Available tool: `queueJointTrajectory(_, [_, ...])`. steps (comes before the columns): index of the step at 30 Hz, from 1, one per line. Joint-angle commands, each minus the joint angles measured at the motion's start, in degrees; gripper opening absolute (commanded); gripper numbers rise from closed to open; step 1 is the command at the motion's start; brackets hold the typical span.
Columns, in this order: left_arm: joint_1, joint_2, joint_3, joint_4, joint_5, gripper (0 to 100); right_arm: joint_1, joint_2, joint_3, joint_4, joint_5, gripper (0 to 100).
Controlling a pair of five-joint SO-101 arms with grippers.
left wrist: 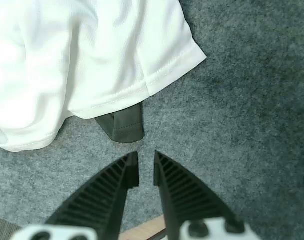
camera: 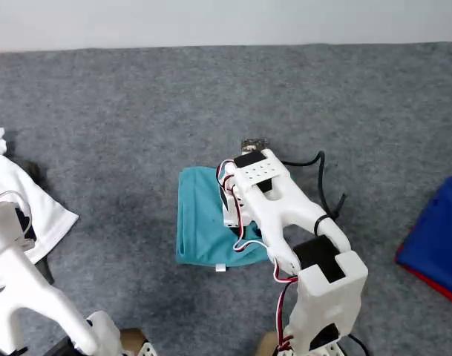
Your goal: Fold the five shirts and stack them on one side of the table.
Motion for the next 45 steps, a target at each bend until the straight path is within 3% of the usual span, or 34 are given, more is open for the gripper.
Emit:
queueJointTrajectory(1, [0.4, -1.8, -0.5, 0.6, 0.1, 6, 0.3, 2.4, -0.5, -0.1, 0.6, 0.9])
queueJointTrajectory(6, [0.4, -1.8, -0.5, 0.5, 0.1, 6, 3.6, -4.4, -0.3, 3.6, 1.6, 0.9])
queueJointTrajectory(11, [0.4, -1.8, -0.5, 0.5, 0.1, 6, 11.2, -13.0, -0.4, 4.5, 11.3, 0.9])
queueJointTrajectory(25, [0.4, -1.4, -0.5, 0.5, -0.6, 6, 31.7, -11.6, -0.5, -15.0, 68.3, 0.9])
queueJointTrajectory(29, [0.4, -1.4, -0.5, 0.5, -3.7, 6, 35.0, -11.6, -0.5, -21.4, 77.8, 0.9])
queueJointTrajectory(33, [0.4, -1.7, -0.4, 0.0, -4.0, 6, 35.0, -11.6, -0.5, -23.1, 78.2, 2.1])
queueJointTrajectory(35, [0.4, -1.7, -0.3, -0.4, -4.0, 6, 34.8, -12.3, -0.5, -22.6, 77.4, 7.7])
queueJointTrajectory(40, [0.4, -1.8, -0.3, -0.6, -4.0, 6, 34.8, -14.9, -2.5, -17.7, 66.3, 25.3])
queueJointTrajectory(45, [0.4, -1.5, -0.4, -0.6, -4.0, 6, 32.6, -18.6, -6.2, -11.2, 56.4, 26.4])
